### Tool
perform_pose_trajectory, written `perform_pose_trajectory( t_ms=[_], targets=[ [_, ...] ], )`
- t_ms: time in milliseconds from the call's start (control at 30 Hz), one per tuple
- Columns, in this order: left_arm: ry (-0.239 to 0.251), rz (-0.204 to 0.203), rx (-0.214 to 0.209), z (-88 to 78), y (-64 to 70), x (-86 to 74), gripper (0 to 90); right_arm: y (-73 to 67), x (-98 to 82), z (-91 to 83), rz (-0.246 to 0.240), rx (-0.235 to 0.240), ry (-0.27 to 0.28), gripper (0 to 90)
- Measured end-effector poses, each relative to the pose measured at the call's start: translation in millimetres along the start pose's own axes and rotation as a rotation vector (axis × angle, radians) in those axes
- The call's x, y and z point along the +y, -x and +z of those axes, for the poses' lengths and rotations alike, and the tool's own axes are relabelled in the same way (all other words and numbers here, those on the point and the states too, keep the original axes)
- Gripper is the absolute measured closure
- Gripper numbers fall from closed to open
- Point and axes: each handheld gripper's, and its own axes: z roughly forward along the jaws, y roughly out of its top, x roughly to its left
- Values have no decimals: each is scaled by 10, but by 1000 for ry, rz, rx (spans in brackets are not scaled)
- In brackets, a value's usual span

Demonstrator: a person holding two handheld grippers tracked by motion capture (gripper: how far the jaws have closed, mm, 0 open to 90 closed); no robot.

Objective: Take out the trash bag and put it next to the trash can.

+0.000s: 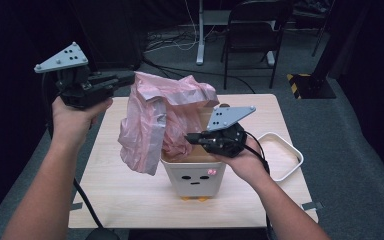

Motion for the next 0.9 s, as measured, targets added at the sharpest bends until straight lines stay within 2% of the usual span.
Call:
perform_pose_trajectory(
  t_ms=[200, 400, 900],
  targets=[
    [-1, 1, -5, 14, 16, 7, 900, 47, 69, -110, 17, -11, 73, 900],
    [5, 12, -7, -2, 47, 54, 900, 83, 152, -174, 23, -8, 117, 900],
    [38, 29, 17, -164, 57, 227, 900, 81, 477, -164, -14, -9, 166, 900]
  ],
)
